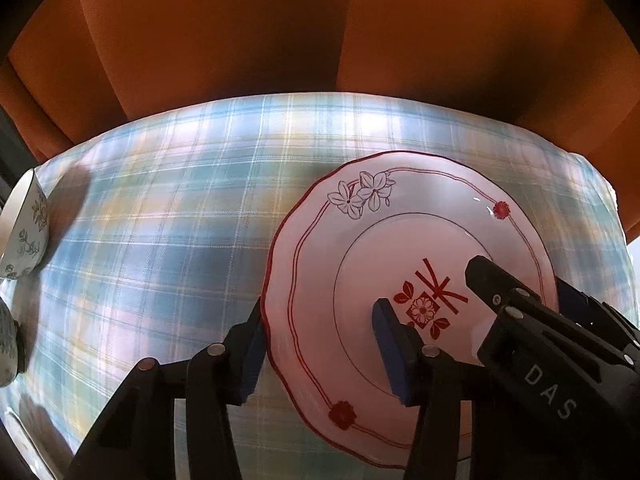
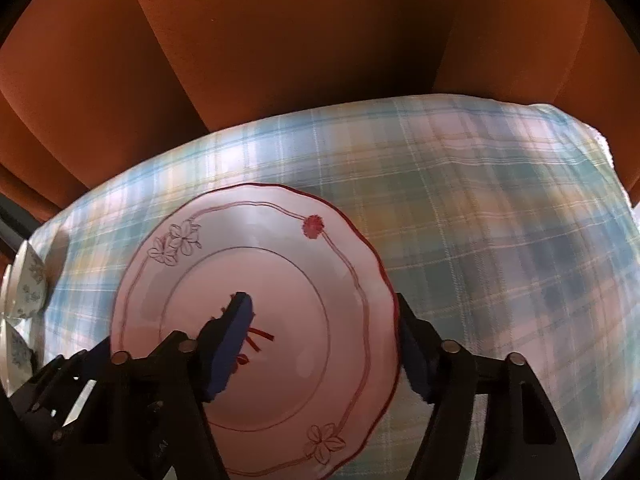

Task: Organize plates and bowls
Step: 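Lift the small red-rimmed plate with both tools and carry it over the plate stack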

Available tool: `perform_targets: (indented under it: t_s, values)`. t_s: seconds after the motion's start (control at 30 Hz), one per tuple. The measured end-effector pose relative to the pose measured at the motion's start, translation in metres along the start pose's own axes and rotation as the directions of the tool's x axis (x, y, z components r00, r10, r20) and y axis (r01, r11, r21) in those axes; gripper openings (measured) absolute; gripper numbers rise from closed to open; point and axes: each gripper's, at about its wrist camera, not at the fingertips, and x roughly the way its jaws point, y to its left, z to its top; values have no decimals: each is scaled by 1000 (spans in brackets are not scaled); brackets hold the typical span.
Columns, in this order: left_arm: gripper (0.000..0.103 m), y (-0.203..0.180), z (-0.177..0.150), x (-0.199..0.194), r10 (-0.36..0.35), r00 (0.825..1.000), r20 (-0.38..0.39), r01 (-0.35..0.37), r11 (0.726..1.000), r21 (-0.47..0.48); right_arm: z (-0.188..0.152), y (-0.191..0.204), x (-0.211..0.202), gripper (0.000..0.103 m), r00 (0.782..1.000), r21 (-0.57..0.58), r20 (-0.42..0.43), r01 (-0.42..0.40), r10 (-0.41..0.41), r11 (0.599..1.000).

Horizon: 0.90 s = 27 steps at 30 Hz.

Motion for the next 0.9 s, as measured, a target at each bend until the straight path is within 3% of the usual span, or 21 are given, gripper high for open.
perform_targets:
  t_s: [0.17,0.47,0.8,0.9]
  values:
    - [51,4,-17,-10,-9,999,-32,10,1000,24,-12,1,-10,66,1000,11,-22,9,-9,1000]
    - [51,20,-68,-38,-5,995,-96,12,997,75,-63,16,-32,66,996,1,-92,10,-10,1000]
    - [51,38,-103,-61,-48,985,-164,54,998,34,-112,24,-60,66,988,7,-157,0,1,1000]
    - [51,42,-103,-65,-68,985,-158,70,998,4,-115,20,-64,59,987,1,-163,-9,9,1000]
